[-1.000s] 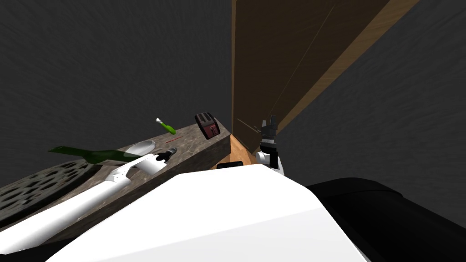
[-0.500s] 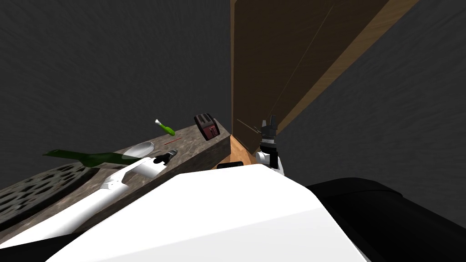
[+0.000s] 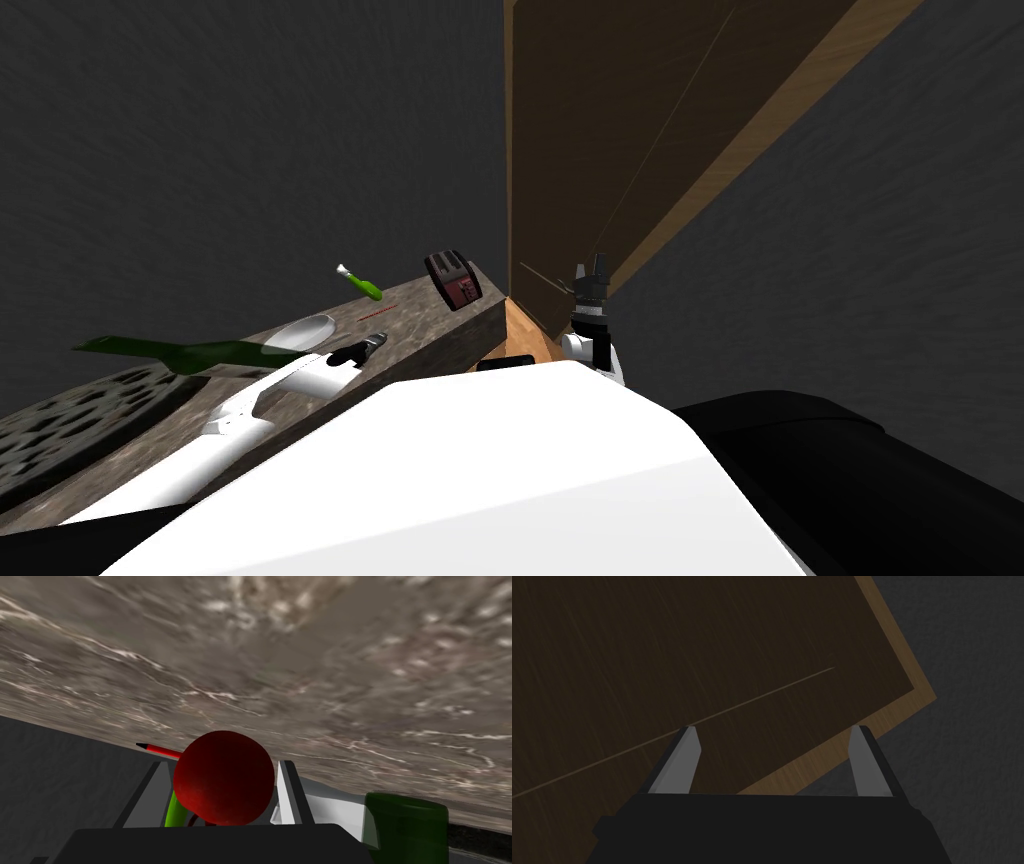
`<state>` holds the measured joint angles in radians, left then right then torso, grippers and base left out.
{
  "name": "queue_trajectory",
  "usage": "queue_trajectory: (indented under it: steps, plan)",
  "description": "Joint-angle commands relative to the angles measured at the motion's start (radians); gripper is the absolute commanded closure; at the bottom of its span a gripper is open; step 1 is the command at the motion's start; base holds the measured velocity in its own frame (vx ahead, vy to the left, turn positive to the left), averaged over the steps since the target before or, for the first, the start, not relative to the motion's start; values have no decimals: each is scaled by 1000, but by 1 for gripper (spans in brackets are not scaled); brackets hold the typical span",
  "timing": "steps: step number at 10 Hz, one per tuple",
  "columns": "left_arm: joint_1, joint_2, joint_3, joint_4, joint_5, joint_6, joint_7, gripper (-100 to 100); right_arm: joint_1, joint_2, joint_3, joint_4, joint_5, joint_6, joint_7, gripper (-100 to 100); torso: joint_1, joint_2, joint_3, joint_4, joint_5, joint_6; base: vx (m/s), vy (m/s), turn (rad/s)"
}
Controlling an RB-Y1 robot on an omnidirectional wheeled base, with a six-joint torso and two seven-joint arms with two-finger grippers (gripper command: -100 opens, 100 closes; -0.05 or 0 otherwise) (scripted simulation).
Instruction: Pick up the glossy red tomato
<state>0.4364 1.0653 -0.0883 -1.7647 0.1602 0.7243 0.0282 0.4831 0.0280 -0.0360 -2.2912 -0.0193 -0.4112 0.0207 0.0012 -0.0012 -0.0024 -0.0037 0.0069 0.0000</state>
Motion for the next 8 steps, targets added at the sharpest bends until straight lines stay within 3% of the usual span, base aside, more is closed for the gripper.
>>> queue_trajectory:
  steps: [1,2,3,4,5,6,7,8]
  plan:
    - [45,-33,50,-24,3,2,-47,100,0,0,0,0,0,0,0,0,0,0,0,0,0,0,22,-3,-23]
    - [45,-33,61,-24,3,2,-47,100,0,0,0,0,0,0,0,0,0,0,0,0,0,0,17,-3,-2]
    - [86,-62,102,-47,7,5,-86,100,0,0,0,0,0,0,0,0,0,0,0,0,0,0,29,-3,-22]
    - [86,-62,112,-47,7,5,-86,100,0,0,0,0,0,0,0,0,0,0,0,0,0,0,25,-3,-5]
    - [126,-90,151,-70,11,8,-126,100,0,0,0,0,0,0,0,0,0,0,0,0,-1,0,29,-5,-22]
    - [126,-90,162,-70,11,8,-126,100,0,0,0,0,0,0,0,0,-1,0,0,0,0,0,20,-4,-2]
    - [167,-118,201,-94,16,11,-165,100,0,0,0,0,0,0,0,0,-1,0,0,0,-1,0,21,-2,-23]
    - [167,-118,212,-94,16,11,-165,100,0,0,0,0,0,0,0,0,-1,0,0,0,-1,0,19,-3,-6]
